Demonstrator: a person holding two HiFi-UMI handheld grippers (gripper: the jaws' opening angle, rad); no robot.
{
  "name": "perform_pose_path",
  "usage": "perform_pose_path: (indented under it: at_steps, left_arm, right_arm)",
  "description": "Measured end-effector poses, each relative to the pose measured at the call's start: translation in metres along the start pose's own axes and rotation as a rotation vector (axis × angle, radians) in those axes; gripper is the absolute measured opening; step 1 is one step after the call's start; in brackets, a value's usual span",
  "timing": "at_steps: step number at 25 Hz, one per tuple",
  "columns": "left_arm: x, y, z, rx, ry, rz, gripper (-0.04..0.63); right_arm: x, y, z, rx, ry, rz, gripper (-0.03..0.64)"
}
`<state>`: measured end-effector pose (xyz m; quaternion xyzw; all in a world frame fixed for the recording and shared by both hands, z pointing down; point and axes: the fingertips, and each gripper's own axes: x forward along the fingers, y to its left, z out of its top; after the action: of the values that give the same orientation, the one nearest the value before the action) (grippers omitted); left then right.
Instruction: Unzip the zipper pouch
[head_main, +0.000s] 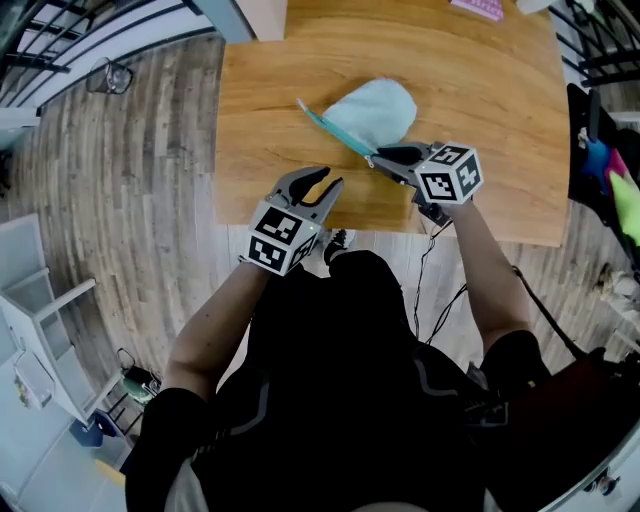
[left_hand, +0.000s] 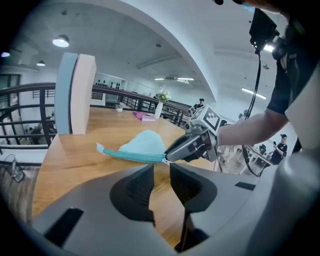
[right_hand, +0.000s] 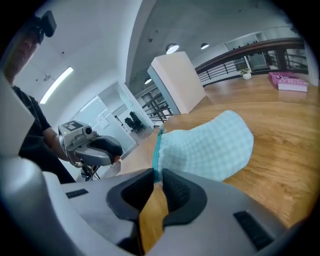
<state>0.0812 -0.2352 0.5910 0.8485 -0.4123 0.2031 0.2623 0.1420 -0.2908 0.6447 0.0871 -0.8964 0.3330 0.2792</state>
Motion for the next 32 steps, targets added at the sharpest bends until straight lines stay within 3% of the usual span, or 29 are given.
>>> perform_pose_path:
  at_steps: [10, 16, 23, 32]
  left_arm:
    - [-0.033, -0.002, 0.054, 0.152, -0.061, -0.038, 0.117]
    - [-0.052, -0.007, 0.097, 0.314, -0.13, -0.045, 0.144]
    - [-0.075, -0.037, 0.126, 0.633, -0.176, -0.127, 0.17]
    - [-0.09, -0.058, 0.132, 0.772, -0.218, -0.187, 0.17]
  right_arm:
    - [-0.035, 0.054, 0.065, 0.123, -0.207, -0.005, 0.061]
    - [-0.055, 0.086, 0.095, 0.162, -0.289, -0.041, 0.058]
    - [-0.078, 0.118, 0.123, 0.304, -0.422, -0.027, 0.057]
    - [-0.08, 0.161, 0.136, 0.335, -0.496, 0.041, 0.057]
